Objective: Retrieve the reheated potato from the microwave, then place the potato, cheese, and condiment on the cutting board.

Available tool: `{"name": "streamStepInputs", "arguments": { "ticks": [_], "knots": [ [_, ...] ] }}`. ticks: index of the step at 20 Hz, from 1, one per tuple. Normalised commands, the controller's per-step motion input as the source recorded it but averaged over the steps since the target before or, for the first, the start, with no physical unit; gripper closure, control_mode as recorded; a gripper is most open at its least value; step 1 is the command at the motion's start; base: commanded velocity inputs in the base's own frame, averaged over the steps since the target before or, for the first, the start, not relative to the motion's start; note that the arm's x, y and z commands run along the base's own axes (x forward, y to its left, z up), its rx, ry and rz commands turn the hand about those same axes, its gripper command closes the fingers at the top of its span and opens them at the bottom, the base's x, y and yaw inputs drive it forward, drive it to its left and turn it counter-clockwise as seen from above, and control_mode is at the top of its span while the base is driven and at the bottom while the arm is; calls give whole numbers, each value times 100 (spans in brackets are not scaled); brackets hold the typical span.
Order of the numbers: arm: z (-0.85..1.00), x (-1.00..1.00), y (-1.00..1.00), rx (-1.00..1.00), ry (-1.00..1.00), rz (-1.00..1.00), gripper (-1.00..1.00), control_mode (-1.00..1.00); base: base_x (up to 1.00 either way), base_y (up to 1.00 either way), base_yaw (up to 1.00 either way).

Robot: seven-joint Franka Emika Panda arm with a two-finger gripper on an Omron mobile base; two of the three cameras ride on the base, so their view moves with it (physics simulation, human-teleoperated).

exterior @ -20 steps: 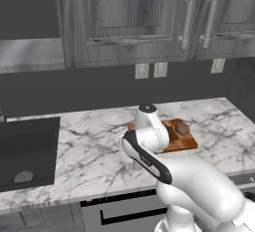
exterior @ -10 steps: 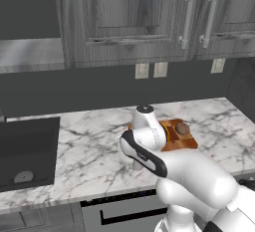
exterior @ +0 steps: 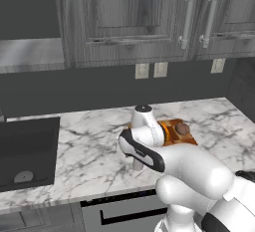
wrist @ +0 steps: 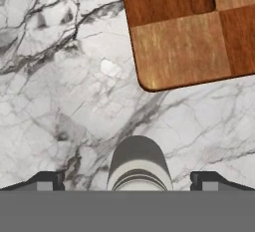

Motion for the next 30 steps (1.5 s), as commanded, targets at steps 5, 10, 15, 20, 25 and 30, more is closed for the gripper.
{"name": "streamStepInputs", "arguments": {
  "ticks": [5, 10, 15, 20, 25, 30],
  "knots": [
    [-6, 0, 0, 0, 2, 0, -100, -100, 0, 0, 0],
    [-2, -3, 0, 0, 1, 0, -100, -100, 0, 0, 0],
    [0, -2, -1, 0, 0, -1, -100, -100, 0, 0, 0],
    [-2, 0, -1, 0, 1, -3, -100, -100, 0, 0, 0],
    [-4, 0, 0, 0, 6, -5, 100, -100, 0, 0, 0],
    [-3, 0, 0, 0, 8, -5, 100, -100, 0, 0, 0]
  ]
}}
